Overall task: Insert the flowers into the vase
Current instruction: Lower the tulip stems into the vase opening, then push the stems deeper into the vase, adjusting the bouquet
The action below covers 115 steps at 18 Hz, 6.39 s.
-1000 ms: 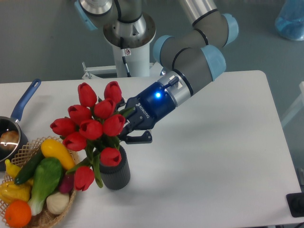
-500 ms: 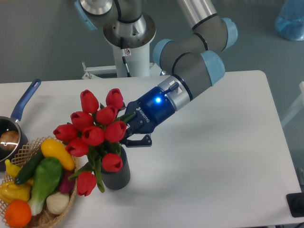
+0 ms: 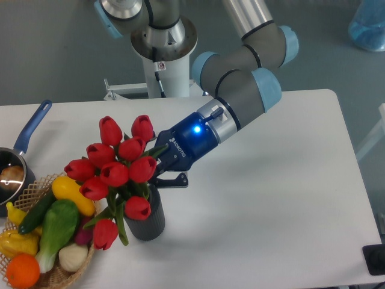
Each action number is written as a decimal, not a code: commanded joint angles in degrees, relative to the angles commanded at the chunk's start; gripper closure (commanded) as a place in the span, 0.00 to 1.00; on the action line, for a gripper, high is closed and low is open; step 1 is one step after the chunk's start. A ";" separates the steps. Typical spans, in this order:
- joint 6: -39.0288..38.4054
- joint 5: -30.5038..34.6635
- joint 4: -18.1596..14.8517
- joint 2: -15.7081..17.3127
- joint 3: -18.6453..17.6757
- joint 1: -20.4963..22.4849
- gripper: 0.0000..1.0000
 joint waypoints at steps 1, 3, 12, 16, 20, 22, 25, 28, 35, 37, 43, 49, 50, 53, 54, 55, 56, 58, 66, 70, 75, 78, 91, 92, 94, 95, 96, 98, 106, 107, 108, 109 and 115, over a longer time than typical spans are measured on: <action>0.00 0.00 0.00 -0.09 0.00 0.00 0.85; 0.00 0.09 0.00 -0.35 0.00 -0.09 0.85; 4.47 0.44 0.00 -2.20 -0.96 -0.53 0.86; 5.71 -0.79 0.00 -1.58 -4.12 0.08 0.86; 7.03 -1.05 0.00 -1.58 -4.83 -0.09 0.86; 7.56 -1.05 0.00 -1.58 -5.01 -0.09 0.86; 8.17 -0.97 0.00 -1.85 -5.27 -0.27 0.85; 12.12 -1.05 0.00 -1.76 -7.47 0.09 0.85; 13.18 -0.97 0.00 -1.85 -7.82 -0.09 0.85; 14.50 -0.97 0.00 -2.02 -7.82 0.00 0.85; 16.96 -0.88 0.00 -2.55 -7.82 0.17 0.85; 18.10 -0.88 -0.09 -3.25 -8.09 0.52 0.85; 18.54 -0.88 -0.09 -3.43 -8.09 0.70 0.85; 18.54 -0.88 -0.09 -3.52 -8.26 0.79 0.85; 18.63 -0.88 -0.09 -3.52 -8.44 0.79 0.85; 18.89 -0.88 -0.09 -3.52 -8.61 0.96 0.85; 19.16 -0.88 -0.09 -3.60 -8.70 0.97 0.85; 19.34 -0.88 0.00 -3.87 -8.96 0.97 0.85; 21.27 -0.88 -0.09 -3.96 -10.37 0.97 0.84; 21.36 -0.79 0.00 -4.31 -10.28 0.97 0.84; 23.02 -0.62 -0.09 -4.83 -10.28 0.97 0.82; 23.03 -0.62 -0.09 -4.92 -10.28 1.14 0.81; 23.11 -0.35 -0.09 -5.19 -10.28 1.49 0.80; 23.12 -0.35 -0.09 -5.19 -10.28 1.75 0.80; 23.20 -0.35 -0.09 -5.19 -10.37 2.11 0.80; 23.29 -0.35 -0.09 -5.19 -10.37 2.11 0.80; 23.29 -0.35 -0.09 -5.27 -10.37 2.11 0.80; 23.47 -0.35 -0.09 -5.36 -10.37 2.20 0.78; 23.55 -0.26 -0.09 -5.54 -10.37 2.20 0.74; 23.55 -0.26 -0.09 -5.54 -10.37 2.20 0.73; 23.55 -0.26 -0.09 -5.54 -10.37 2.20 0.71; 23.82 -0.26 -0.09 -5.54 -10.37 2.20 0.67; 25.57 -0.26 -0.09 -5.89 -10.37 2.11 0.60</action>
